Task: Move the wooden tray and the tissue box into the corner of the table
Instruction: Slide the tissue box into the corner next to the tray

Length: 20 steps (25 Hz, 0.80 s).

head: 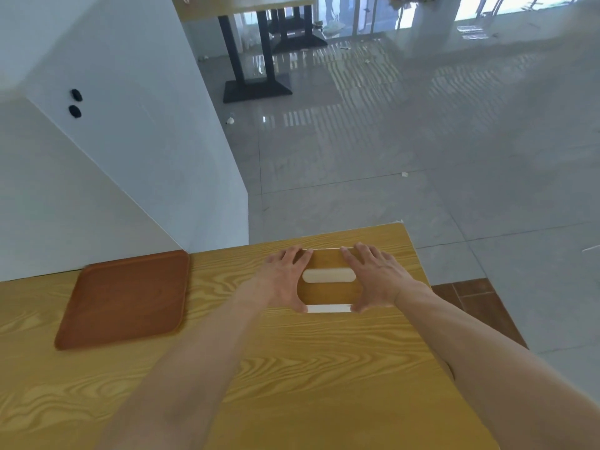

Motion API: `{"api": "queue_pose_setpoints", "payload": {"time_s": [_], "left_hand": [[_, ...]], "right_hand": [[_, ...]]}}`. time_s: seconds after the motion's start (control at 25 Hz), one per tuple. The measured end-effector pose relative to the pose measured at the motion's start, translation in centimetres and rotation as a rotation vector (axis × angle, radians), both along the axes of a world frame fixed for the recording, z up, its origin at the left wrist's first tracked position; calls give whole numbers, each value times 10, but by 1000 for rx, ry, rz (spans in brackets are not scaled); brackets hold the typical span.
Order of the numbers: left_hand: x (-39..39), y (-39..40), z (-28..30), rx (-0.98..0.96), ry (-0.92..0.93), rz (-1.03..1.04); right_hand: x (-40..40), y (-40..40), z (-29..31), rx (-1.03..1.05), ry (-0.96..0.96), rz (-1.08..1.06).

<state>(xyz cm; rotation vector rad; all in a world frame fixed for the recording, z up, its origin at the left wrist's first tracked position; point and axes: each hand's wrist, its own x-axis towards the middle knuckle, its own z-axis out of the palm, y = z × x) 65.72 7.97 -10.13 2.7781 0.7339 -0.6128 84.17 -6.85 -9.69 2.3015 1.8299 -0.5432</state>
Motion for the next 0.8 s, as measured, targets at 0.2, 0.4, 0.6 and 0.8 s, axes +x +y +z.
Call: {"api": "queue_pose_setpoints", "payload": {"time_s": [0.2,0.4,0.6,0.8], "left_hand": [[-38,-37,31,8,-51,28],[-91,-81,54,21,-168,98],[-158,-116,66,101,-297,178],[-239,-142,69,205,-353,259]], "right_hand": [[-21,-39,26,109,15,92],[-52,-73,48,212,29,198],[-93,-84,68,302,20,330],[-153,-79,82,327,11,479]]}}
